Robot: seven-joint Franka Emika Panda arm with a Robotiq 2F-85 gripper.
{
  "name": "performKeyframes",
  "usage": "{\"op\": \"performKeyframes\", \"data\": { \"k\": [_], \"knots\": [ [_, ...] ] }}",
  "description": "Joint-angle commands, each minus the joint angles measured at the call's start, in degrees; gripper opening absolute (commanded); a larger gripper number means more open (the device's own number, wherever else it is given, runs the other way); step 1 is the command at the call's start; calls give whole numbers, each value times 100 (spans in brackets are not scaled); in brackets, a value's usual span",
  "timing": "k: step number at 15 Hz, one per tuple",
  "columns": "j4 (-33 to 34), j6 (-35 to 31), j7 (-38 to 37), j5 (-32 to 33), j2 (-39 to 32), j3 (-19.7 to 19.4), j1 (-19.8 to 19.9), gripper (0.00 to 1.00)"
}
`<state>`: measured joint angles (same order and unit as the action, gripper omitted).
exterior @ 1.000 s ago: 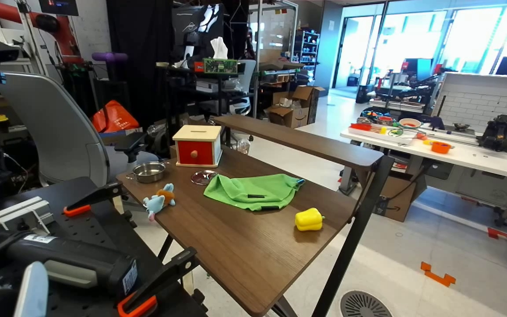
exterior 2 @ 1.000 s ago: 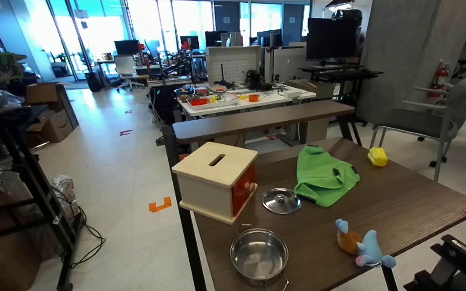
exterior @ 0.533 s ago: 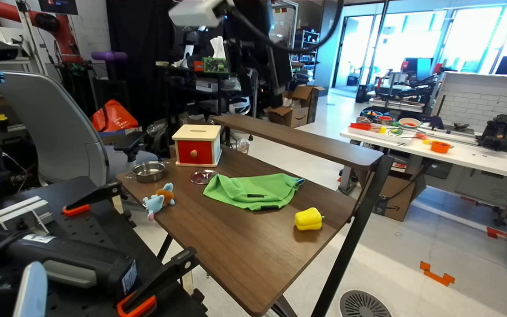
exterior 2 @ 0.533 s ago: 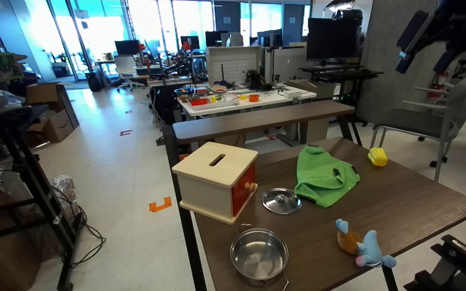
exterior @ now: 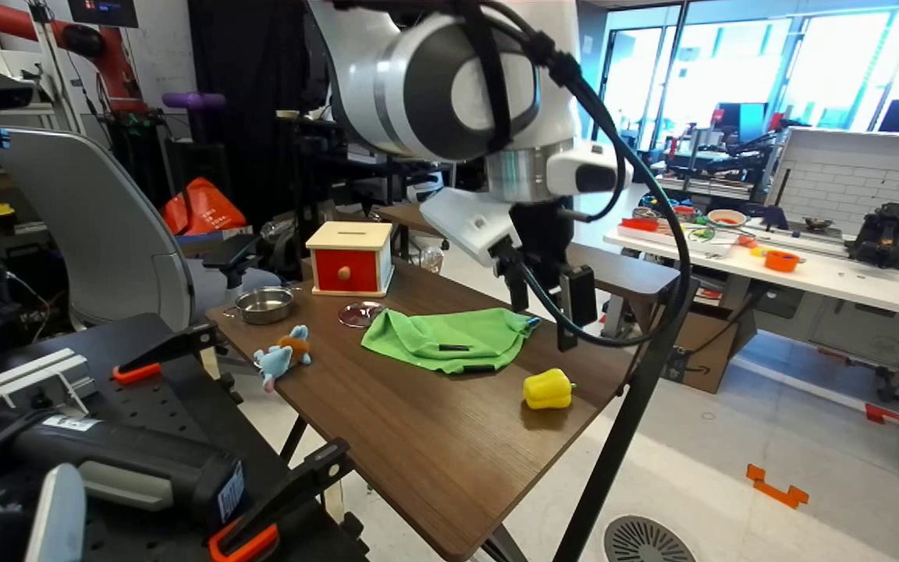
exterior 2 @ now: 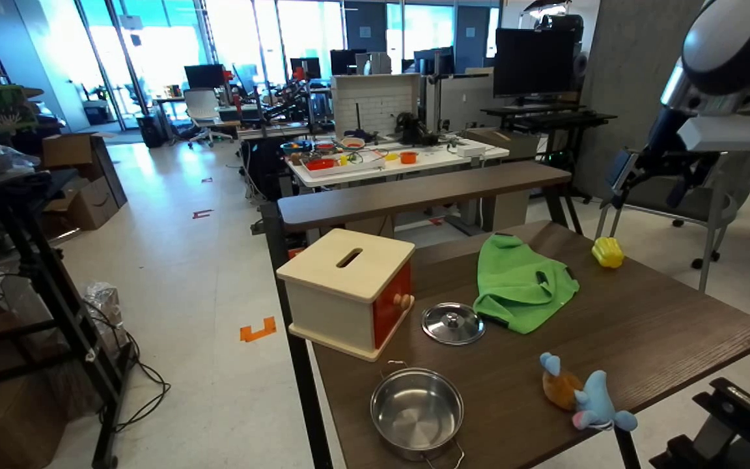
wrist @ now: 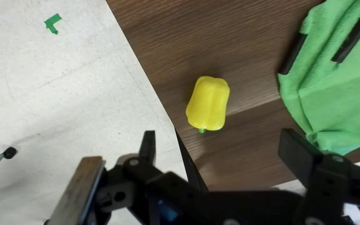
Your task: Move the yellow pepper to the front
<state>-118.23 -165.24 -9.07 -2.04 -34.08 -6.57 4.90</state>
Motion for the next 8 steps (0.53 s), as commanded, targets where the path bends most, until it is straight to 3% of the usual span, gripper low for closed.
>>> {"op": "performKeyframes", "data": {
  "k": [1,8],
  "knots": [
    [1031,210,-253,-150,-922,-121,-76,100],
    [1905,1026,-552,-214,-1607,-143,-98,100]
  ]
}}
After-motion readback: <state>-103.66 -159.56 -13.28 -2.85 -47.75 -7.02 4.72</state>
